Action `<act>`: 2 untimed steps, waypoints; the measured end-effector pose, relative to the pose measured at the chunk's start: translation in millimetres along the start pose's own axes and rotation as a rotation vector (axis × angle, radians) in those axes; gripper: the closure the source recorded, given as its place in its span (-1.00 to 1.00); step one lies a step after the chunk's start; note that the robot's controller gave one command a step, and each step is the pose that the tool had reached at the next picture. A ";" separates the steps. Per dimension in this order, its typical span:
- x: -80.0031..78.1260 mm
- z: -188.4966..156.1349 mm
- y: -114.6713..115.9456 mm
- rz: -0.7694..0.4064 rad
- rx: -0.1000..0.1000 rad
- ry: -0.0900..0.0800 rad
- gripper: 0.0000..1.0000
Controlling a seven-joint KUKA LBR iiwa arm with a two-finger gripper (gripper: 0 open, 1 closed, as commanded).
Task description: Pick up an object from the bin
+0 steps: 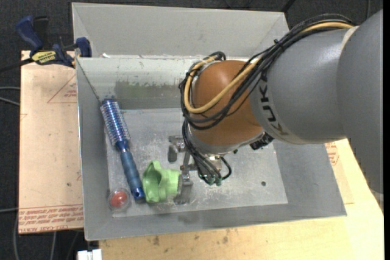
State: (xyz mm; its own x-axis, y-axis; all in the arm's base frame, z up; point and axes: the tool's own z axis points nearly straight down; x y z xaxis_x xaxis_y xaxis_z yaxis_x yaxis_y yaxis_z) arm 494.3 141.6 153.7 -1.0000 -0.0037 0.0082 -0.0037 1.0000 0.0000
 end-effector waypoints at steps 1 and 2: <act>6.2 83.5 28.0 0.064 -0.002 -0.007 -1.00; 3.2 77.5 27.5 0.067 -0.005 -0.014 1.00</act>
Offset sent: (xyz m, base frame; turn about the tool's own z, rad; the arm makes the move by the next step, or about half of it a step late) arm -0.0063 0.0261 -0.0808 0.0666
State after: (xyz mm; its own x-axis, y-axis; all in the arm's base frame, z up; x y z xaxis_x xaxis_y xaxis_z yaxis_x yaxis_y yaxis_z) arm 490.4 169.1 76.2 -0.9980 0.0629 -0.0054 0.0628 0.9980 0.0046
